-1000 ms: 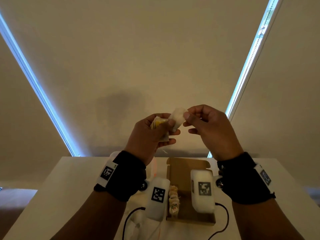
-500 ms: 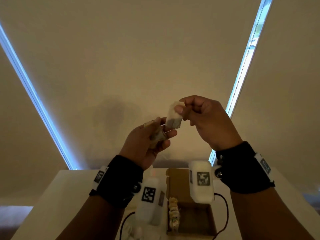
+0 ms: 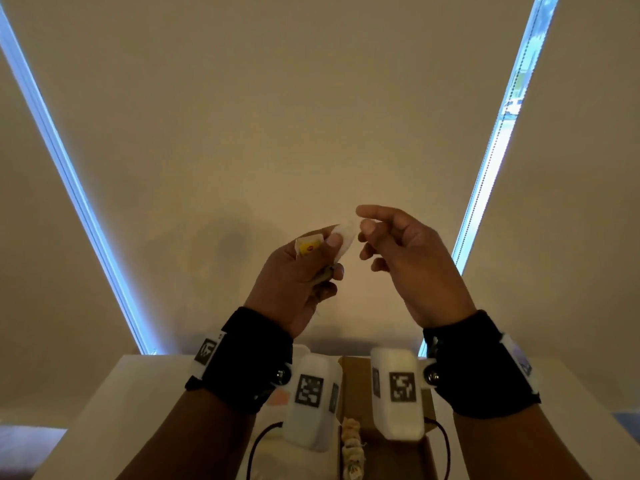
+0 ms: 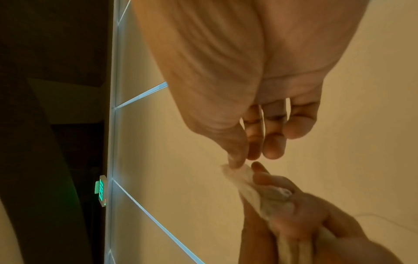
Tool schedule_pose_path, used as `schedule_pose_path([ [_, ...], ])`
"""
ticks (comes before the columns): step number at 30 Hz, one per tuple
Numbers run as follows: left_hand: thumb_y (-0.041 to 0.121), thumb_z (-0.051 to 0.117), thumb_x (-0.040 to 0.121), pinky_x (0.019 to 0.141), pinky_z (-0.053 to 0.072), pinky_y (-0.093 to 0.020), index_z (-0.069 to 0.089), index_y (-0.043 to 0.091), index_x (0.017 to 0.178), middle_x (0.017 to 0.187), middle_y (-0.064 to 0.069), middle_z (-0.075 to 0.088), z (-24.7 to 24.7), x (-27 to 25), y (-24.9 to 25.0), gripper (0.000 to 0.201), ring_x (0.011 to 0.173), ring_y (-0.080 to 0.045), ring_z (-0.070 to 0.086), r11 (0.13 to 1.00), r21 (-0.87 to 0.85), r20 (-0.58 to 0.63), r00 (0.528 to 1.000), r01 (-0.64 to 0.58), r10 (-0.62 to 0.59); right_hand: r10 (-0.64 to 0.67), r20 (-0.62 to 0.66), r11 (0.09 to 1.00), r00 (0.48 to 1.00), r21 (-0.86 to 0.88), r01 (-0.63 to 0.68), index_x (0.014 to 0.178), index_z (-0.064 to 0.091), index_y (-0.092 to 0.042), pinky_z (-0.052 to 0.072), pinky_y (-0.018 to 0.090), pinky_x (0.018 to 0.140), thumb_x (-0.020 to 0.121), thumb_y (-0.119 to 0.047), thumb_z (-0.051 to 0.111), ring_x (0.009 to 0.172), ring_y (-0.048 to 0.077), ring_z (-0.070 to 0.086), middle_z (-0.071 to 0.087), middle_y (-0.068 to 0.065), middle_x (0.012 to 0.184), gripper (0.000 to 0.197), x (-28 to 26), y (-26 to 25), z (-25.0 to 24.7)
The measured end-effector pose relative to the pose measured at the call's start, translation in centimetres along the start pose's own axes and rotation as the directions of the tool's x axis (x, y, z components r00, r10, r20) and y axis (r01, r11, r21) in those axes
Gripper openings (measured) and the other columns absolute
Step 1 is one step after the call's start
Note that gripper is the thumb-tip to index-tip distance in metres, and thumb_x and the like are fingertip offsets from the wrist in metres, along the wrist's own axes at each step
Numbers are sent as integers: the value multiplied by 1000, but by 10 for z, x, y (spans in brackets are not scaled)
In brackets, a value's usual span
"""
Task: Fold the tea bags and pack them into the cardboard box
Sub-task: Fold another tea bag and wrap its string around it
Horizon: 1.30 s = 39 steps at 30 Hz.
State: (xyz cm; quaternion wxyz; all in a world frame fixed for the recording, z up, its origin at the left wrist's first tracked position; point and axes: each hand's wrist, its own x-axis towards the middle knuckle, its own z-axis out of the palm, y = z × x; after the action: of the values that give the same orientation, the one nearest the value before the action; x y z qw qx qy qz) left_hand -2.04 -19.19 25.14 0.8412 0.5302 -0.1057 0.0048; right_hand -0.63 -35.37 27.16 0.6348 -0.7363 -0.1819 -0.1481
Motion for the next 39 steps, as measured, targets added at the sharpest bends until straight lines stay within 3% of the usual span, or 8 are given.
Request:
schedule_pose_path([
  [4,26,74,89,52,39,-23,75,17,105,84,-5,63,6,5,0,18,68,-16,53,986,108,-86,987,-127,137,84,-9,989,996,126,-82,110,68,-24,58,38,78,77,-62,65,85,19,72,75,-3,95,51,-5,1,9],
  [10,26,66,97,52,39,-25,73,13,110,83,-6,66,14,0,-3,19,70,-18,55,981,145,-50,990,-126,134,30,-42,994,999,104,-25,100,72,-15,57,36,77,94,-30,68,86,17,70,76,1,92,17,1,0,4],
  [16,34,52,105,52,44,-23,72,9,114,98,-7,67,13,-1,1,33,68,-15,59,1000,-18,-105,994,-15,13,62,-71,976,996,215,-45,92,70,-17,57,33,83,97,-23,63,92,14,69,73,-5,91,10,3,1,-1],
  [20,47,49,104,45,39,-20,68,11,105,89,-3,64,8,-1,5,41,65,-16,56,980,-173,-99,988,99,-117,50,-68,929,996,368,-22,91,60,-11,58,41,89,101,-10,53,103,25,71,75,5,101,12,-1,-3,-2],
  [25,60,46,100,40,34,-20,66,13,100,83,-2,61,1,-2,6,51,60,-16,56,961,-212,-78,977,178,-198,59,17,860,998,507,-60,100,51,-2,60,38,84,105,-8,42,102,34,73,75,15,104,12,-7,-5,0],
  [31,70,46,94,36,30,-20,58,12,98,77,-6,63,1,-6,8,59,54,-16,53,969,-135,-73,973,209,-220,124,106,875,987,458,-159,96,52,-7,59,33,73,102,-2,46,77,23,71,72,9,82,10,-11,-10,2],
  [35,61,50,97,37,24,-19,58,11,90,82,-8,63,1,-9,11,52,53,-17,50,967,-99,-38,970,235,-240,212,149,875,966,412,-256,103,53,-9,54,33,68,102,-3,45,70,23,58,64,11,81,9,-13,-7,2],
  [39,63,48,97,37,23,-18,56,13,87,80,-7,63,1,-12,9,52,50,-17,49,963,-40,15,964,265,-265,202,148,952,968,205,-229,112,59,-13,46,35,67,104,-10,43,64,18,50,61,3,74,18,-16,-1,3],
])
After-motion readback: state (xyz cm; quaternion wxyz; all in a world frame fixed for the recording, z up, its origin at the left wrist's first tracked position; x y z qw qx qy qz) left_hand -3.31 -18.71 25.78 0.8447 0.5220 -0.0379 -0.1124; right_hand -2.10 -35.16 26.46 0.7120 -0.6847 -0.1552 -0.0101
